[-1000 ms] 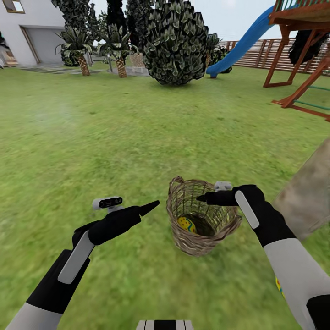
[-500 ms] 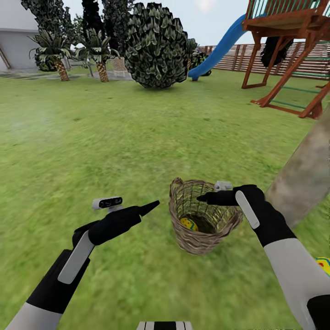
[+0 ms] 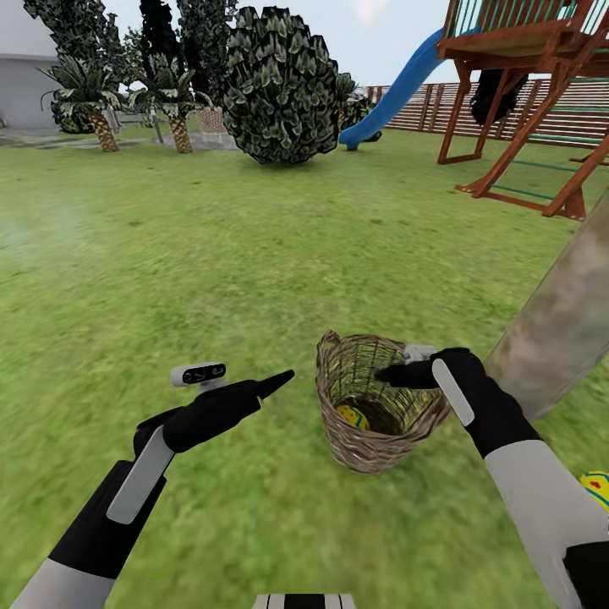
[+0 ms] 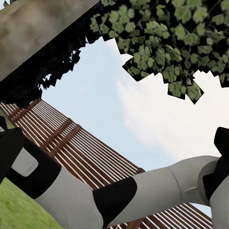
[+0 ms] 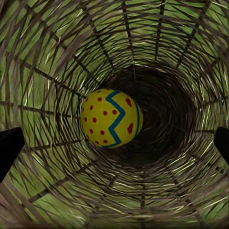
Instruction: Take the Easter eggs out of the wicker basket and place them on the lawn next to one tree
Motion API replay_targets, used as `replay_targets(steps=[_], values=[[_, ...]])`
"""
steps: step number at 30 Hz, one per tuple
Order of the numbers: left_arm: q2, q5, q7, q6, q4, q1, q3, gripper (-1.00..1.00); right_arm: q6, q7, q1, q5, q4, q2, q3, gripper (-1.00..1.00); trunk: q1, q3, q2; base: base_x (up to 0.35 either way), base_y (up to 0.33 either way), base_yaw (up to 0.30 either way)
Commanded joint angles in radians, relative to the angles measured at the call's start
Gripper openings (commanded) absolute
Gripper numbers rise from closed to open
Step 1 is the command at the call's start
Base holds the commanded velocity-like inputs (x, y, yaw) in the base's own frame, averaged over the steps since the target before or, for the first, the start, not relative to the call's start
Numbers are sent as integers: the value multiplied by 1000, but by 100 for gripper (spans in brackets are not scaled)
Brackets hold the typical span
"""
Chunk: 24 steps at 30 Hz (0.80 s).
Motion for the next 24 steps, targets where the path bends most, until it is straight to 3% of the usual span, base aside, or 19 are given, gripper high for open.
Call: replay_targets(steps=[1,5,10,15,24], values=[[1,8,1,8,0,-1,-2,100,4,3,-1,5,5,-1,4,100,0,-1,0,73,29,0],[2,7,1,9,11,-1,3,100,8,-8,-1,4,64,1,18,100,0,-1,0,231,111,0],[3,7,0,12,23,-1,44,100,9,-13,-3,1,145,13,90,100,0,-1,0,300,125,0],[1,7,0,10,67,-1,48,100,9,-16,-12,5,284,52,99,100,0,-1,0,160,43,0],[1,5,2,9,82,-1,50,100,8,-19,-13,4,304,53,102,100,0,-1,0,135,2,0]])
